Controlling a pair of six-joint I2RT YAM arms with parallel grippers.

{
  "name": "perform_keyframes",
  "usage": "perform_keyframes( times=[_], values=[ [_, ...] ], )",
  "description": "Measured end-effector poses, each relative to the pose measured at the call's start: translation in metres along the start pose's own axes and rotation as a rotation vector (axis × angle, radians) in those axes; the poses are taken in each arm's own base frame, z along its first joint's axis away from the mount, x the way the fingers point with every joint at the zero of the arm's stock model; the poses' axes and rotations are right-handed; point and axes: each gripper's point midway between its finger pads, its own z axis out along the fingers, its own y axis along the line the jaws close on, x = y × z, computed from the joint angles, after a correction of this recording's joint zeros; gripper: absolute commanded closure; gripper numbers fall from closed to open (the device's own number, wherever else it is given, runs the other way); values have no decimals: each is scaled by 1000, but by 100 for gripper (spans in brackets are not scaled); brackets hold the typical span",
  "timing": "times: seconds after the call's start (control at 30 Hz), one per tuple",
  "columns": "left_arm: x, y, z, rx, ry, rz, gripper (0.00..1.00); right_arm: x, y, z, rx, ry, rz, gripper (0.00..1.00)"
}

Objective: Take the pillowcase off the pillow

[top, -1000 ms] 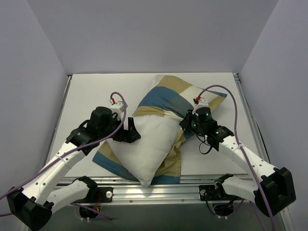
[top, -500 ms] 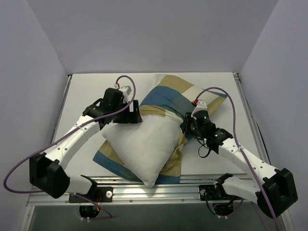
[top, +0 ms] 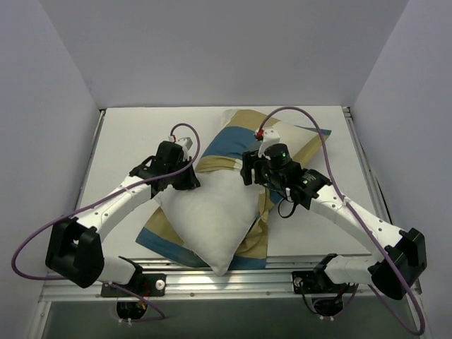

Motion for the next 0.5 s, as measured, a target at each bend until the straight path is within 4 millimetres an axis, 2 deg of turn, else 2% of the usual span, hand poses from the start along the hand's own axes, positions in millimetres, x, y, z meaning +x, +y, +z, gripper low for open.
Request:
perform_keyframes(
  times=[0.13,0.27,0.37,0.5],
  values=[
    [-5,-6,-15,21,-49,35,98,-47,26,3,-42,-57,-78,22],
    [-8,-13,-27,38,-84,66,98,-76,44,23,-63,-73,-159,18],
    [-7,-12,-30,32,-89,82,98,-76,56,46,-93,-42,-215,18],
    [-6,-12,-30,27,-89,88,98,-57,67,89,-127,41,-284,19]
  ],
)
